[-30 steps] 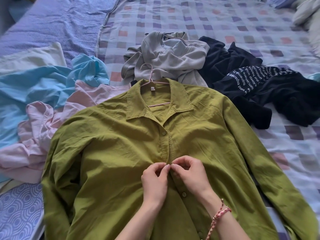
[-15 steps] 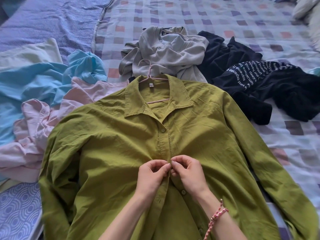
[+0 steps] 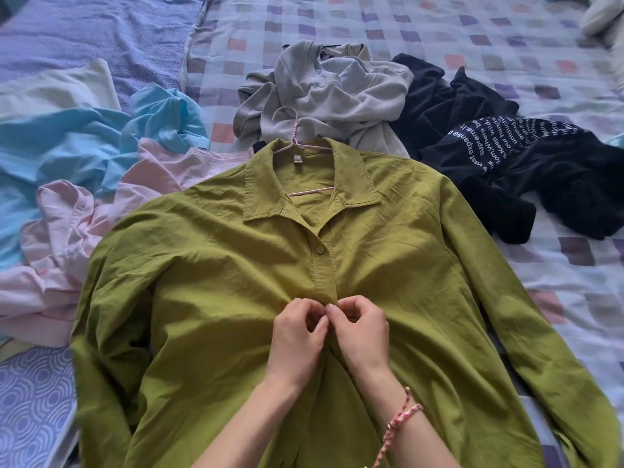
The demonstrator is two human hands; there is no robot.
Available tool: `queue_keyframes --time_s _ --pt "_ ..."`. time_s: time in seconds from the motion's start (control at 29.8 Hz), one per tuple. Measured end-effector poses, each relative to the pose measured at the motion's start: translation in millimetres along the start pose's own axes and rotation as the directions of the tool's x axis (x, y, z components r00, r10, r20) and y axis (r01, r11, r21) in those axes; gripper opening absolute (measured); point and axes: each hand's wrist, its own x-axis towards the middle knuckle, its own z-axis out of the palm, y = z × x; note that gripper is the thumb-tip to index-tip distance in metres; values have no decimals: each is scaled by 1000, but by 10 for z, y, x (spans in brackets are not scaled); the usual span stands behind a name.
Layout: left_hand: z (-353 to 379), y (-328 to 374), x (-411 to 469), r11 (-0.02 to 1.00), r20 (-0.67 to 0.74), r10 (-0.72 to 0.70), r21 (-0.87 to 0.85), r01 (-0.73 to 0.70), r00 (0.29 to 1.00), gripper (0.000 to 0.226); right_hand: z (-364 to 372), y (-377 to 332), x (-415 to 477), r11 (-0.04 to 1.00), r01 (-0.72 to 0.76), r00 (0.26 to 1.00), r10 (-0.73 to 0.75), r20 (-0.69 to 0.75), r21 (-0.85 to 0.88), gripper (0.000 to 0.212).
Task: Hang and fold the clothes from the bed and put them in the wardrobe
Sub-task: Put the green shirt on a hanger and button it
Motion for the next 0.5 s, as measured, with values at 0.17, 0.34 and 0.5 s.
queue_keyframes --time_s 0.17,0.34,0.5 --pt "-24 1 66 1000 6 -2 -21 2 1000 12 103 24 44 991 -100 992 106 -63 84 19" --pt "-48 17 52 998 5 57 1 -57 998 10 85 76 55 983 -101 993 108 -41 154 26" --pt "-47 -21 58 972 30 211 102 -213 977 8 120 84 67 943 -181 977 204 -57 279 25"
